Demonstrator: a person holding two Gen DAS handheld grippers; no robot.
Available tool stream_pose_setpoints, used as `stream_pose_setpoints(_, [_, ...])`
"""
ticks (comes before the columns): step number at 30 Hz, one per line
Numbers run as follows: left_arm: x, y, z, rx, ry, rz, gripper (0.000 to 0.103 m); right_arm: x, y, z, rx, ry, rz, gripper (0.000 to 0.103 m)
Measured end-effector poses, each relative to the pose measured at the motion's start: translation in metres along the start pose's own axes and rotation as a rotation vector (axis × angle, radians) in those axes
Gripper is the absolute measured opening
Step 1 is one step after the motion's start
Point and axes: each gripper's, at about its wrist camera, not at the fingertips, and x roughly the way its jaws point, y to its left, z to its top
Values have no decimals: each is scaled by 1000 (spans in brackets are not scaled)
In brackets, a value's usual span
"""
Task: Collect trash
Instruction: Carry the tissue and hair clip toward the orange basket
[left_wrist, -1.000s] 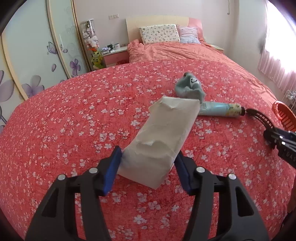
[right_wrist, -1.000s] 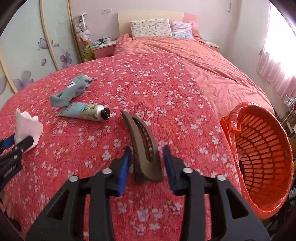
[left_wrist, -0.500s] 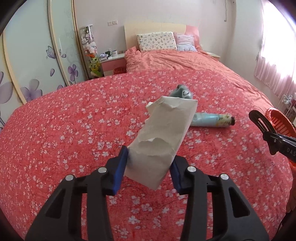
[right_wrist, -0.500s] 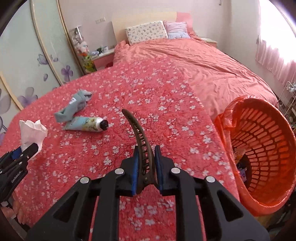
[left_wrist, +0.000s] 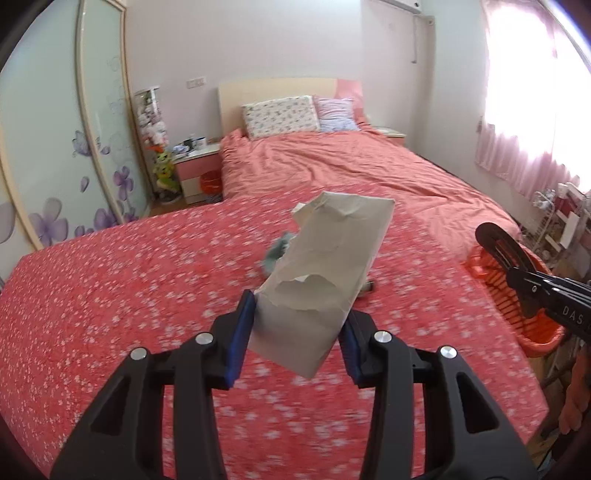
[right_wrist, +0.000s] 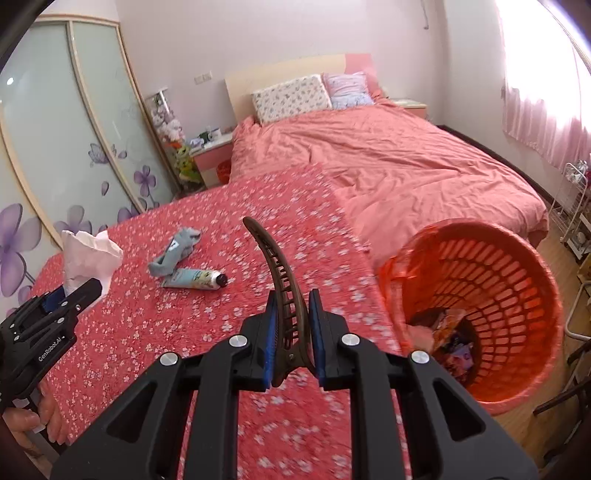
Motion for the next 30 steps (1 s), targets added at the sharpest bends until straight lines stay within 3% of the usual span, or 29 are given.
stream_pose_setpoints(14, [-22, -128, 22, 111, -42, -243, 42, -49, -93, 3, 135, -108, -110, 17])
stream_pose_setpoints(24, [2, -215, 24, 162, -10, -391, 42, -45, -153, 1, 240, -126, -155, 17])
stream_pose_setpoints(30, [25, -256, 24, 191, 18, -438, 42, -34, -183, 2, 294, -123, -151, 17])
